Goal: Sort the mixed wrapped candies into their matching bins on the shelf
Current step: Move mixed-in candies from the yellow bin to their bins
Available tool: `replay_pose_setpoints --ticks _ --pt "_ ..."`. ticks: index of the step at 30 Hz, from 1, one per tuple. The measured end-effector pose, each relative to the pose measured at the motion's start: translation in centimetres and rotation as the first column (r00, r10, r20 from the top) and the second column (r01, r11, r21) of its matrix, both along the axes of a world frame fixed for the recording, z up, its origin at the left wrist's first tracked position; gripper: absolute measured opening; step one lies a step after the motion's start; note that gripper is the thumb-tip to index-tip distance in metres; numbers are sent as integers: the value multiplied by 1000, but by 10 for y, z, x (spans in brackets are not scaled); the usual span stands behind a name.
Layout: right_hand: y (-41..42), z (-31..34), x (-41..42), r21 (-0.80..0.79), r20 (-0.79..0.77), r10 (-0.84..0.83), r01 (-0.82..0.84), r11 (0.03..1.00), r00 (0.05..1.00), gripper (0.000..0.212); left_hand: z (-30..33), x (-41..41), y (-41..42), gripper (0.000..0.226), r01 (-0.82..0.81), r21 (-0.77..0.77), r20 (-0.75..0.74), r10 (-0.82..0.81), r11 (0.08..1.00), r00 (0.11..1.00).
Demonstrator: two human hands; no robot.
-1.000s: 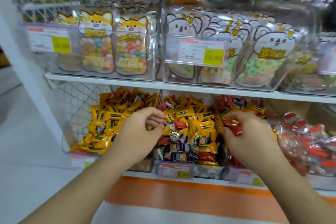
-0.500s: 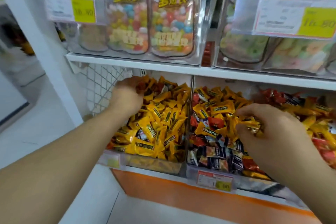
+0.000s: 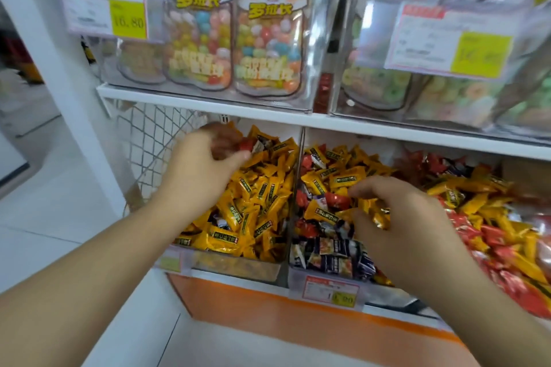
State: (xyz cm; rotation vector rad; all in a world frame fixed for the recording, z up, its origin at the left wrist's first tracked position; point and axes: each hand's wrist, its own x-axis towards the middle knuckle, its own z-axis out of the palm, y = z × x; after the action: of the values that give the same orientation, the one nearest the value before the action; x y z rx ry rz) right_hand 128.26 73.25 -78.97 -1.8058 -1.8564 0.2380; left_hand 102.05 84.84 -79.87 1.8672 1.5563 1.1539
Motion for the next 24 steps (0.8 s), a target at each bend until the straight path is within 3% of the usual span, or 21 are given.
replay_pose_setpoints --ticks 5,7,10,13,18,22,24 --pt "-13 4 -10 -10 -107 179 -181 983 978 46 17 50 -80 10 241 -271 197 -191 932 962" --pt "-23 6 -11 -14 -134 215 -219 976 967 38 19 67 -101 8 278 -327 287 -185 903 940" --pt "-36 9 -1 1 -161 205 -208 978 965 20 17 84 -120 10 287 -380 332 -160 880 930" --pt "-48 11 13 -10 -180 184 -189 982 966 15 15 98 -129 6 316 -384 359 -175 867 917" --pt "-53 18 54 -22 -125 -66 64 998 990 15 16 111 -135 19 405 -377 294 -307 833 905" --pt "-47 22 95 3 -117 -270 272 962 956 10 13 108 -124 13 374 -368 208 -317 851 925" --pt "-41 20 102 -38 -89 -319 316 948 944 24 12 104 -119 16 377 -395 180 -332 838 926"
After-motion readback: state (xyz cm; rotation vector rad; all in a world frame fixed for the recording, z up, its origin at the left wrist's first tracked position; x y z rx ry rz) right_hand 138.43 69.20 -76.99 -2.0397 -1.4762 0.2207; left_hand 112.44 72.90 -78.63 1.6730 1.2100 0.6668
